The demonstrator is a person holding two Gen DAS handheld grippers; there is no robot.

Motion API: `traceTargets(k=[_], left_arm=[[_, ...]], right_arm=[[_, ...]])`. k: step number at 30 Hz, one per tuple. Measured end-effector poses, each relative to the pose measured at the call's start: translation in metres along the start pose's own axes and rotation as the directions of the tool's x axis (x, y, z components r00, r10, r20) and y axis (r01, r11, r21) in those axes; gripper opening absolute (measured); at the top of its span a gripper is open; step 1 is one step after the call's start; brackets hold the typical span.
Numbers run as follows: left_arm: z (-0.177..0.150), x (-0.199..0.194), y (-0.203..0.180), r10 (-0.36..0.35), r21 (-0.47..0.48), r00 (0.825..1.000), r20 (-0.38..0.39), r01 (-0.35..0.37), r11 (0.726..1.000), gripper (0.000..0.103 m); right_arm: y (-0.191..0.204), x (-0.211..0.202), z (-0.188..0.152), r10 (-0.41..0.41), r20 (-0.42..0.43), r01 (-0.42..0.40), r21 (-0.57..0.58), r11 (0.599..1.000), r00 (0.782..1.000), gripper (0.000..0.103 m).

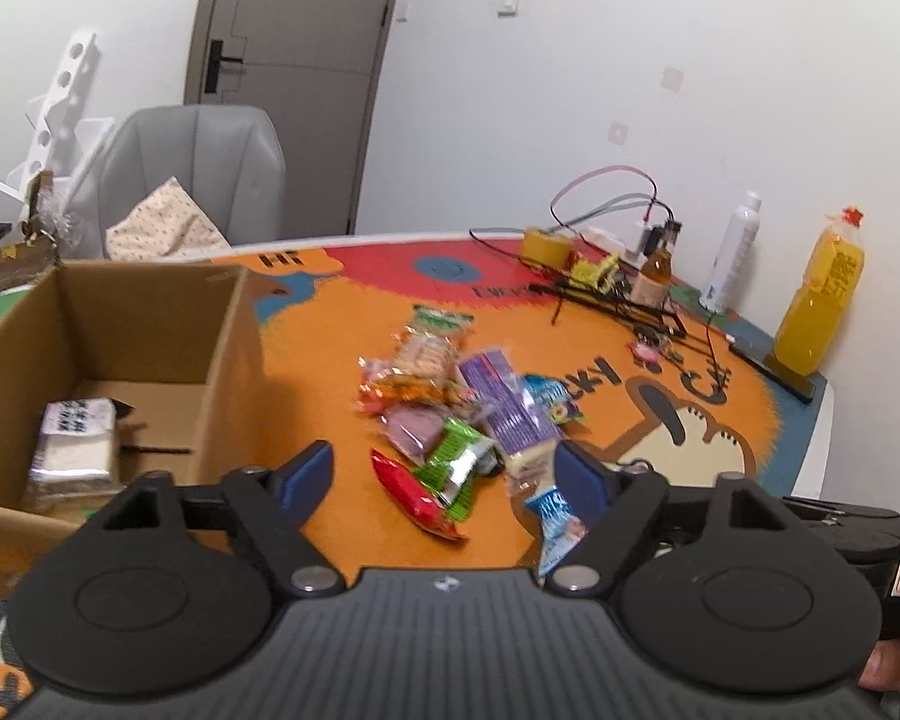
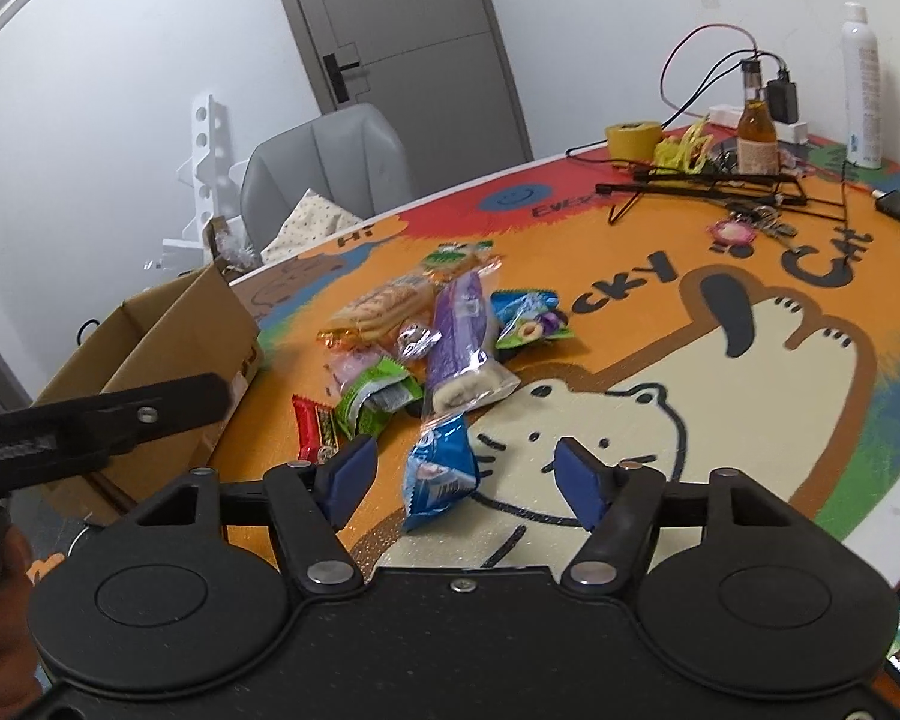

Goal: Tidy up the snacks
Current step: 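Grasp the red stick snack with the left tool while the right tool grasps the blue bag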

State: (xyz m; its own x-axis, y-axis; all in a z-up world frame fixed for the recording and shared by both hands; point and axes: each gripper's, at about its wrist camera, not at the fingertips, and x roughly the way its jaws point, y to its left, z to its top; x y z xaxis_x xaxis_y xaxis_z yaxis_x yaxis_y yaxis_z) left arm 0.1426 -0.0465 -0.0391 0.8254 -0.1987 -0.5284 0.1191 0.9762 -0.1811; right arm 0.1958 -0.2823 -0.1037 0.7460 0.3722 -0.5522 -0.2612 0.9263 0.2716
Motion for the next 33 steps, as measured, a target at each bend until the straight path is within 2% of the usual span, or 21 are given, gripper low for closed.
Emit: traceTargets(k=[1, 4, 8, 10, 11, 13, 17, 19, 23, 28, 30, 33], left_arm=[[-0.001, 0.004, -0.001, -0.003, 0.0, 1.0, -0.011, 0.003, 1.0, 0.067], [-0.005, 0.014, -0.001, -0.005, -0.001, 0.999, -0.039, 0.005, 1.0, 0.059], [-0.009, 0.028, 0.001, 0.004, -0.008, 0.998, -0.068, -0.005, 1.0, 0.054], [-0.009, 0.035, 0.002, 0.009, -0.012, 0.997, -0.082, -0.01, 1.0, 0.051], [-0.01, 0.039, 0.003, 0.011, -0.015, 0.996, -0.089, -0.012, 1.0, 0.051], [-0.009, 0.046, 0.004, 0.015, -0.019, 0.995, -0.099, -0.017, 1.0, 0.05], [-0.01, 0.061, 0.005, 0.025, -0.024, 0.992, -0.12, -0.028, 0.999, 0.05], [-0.011, 0.067, 0.005, 0.039, -0.027, 0.992, -0.12, -0.042, 0.999, 0.044], [-0.012, 0.077, 0.009, 0.067, -0.048, 0.99, -0.124, -0.073, 0.996, 0.038], [-0.015, 0.089, 0.012, 0.079, -0.051, 0.985, -0.153, -0.087, 0.995, 0.038], [-0.018, 0.092, 0.013, 0.073, -0.056, 0.984, -0.164, -0.083, 0.995, 0.038], [-0.019, 0.093, 0.012, 0.072, -0.042, 0.985, -0.157, -0.08, 0.996, 0.038]], right_arm=[[0.0, 0.003, 0.0, 0.006, -0.007, -0.006, 0.0, 1.0, 1.0, 0.061], [0.002, 0.012, -0.002, 0.024, -0.027, -0.024, 0.007, 1.0, 0.999, 0.057], [0.002, 0.026, -0.003, 0.042, -0.049, -0.042, 0.013, 0.999, 0.998, 0.054], [0.001, 0.034, -0.003, 0.045, -0.062, -0.044, 0.014, 0.999, 0.997, 0.047], [0.0, 0.037, -0.004, 0.045, -0.069, -0.044, 0.016, 0.999, 0.997, 0.039], [-0.003, 0.042, -0.006, 0.054, -0.082, -0.052, 0.028, 0.998, 0.995, 0.034], [-0.008, 0.042, -0.005, 0.061, -0.073, -0.059, 0.032, 0.998, 0.995, 0.033], [-0.012, 0.041, -0.004, 0.059, -0.072, -0.057, 0.037, 0.998, 0.996, 0.033], [-0.015, 0.043, -0.002, 0.06, -0.07, -0.057, 0.045, 0.997, 0.996, 0.033], [-0.014, 0.047, -0.002, 0.058, -0.074, -0.055, 0.044, 0.998, 0.996, 0.035], [-0.011, 0.048, -0.002, 0.05, -0.071, -0.048, 0.039, 0.998, 0.996, 0.039], [-0.006, 0.05, -0.001, 0.031, -0.068, -0.03, 0.022, 0.999, 0.997, 0.04]])
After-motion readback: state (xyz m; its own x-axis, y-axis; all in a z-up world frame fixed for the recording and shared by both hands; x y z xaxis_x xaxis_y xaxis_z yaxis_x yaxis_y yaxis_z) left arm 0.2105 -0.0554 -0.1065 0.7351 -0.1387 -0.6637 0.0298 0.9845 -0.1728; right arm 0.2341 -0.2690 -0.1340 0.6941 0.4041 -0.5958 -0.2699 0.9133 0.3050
